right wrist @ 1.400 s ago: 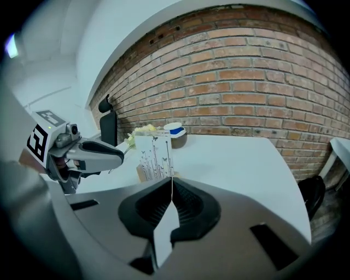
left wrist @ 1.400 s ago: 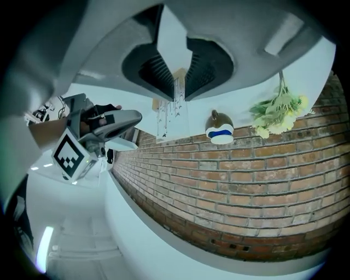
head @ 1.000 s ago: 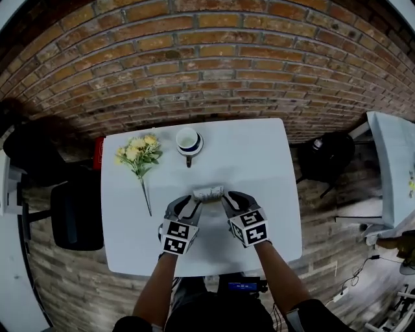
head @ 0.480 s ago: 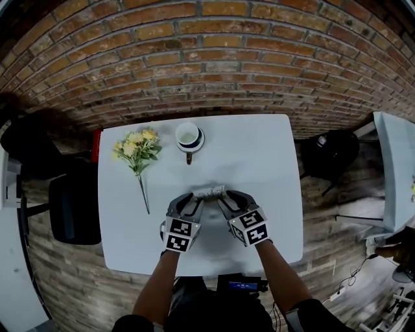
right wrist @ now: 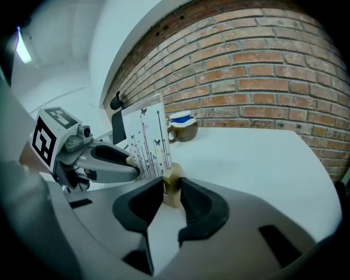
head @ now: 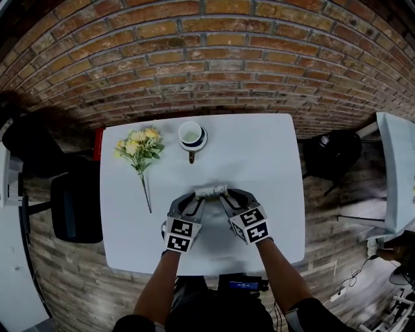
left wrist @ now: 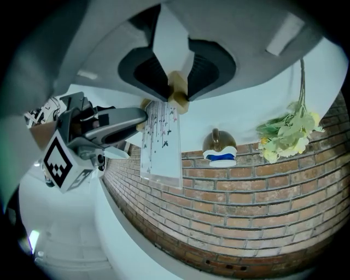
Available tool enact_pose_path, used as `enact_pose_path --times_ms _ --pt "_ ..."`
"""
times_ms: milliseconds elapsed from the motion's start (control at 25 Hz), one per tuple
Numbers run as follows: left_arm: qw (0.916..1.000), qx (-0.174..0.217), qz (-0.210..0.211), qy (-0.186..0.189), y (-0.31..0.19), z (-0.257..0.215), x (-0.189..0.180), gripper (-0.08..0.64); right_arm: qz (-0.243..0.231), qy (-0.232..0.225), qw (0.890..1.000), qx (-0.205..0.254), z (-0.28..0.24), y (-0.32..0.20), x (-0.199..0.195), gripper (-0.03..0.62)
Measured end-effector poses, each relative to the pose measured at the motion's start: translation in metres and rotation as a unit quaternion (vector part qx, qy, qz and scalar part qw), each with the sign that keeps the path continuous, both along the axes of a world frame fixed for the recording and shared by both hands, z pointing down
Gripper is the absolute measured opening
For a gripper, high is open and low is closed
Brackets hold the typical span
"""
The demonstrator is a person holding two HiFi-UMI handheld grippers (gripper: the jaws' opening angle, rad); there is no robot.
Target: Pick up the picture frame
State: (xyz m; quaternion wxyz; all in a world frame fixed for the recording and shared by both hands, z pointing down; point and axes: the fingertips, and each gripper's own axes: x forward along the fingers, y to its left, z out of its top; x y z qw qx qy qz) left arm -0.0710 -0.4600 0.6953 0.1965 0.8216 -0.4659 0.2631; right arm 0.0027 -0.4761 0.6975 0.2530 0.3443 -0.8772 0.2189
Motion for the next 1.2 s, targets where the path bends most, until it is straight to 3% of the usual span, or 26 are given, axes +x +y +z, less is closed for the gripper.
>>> enact_pose_path --times_ms 240,960,1200 --pt "0.9999 -0.008 0.006 0.004 0.006 -0.005 -0.001 0.112 0.004 0.004 1.0 -0.007 -0.005 0.006 0.001 0.098" --pt "0.9967 0.071 0.037 0.008 0.024 -0.105 -0.002 0.11 0.024 0.01 0.998 0.053 -0.105 0.029 0.001 0.098" --pt "0.9958 0.078 0.046 0.013 0.05 -0.119 -0.004 0.11 0.031 0.003 0.998 0.048 -0.119 0.056 -0.001 0.098"
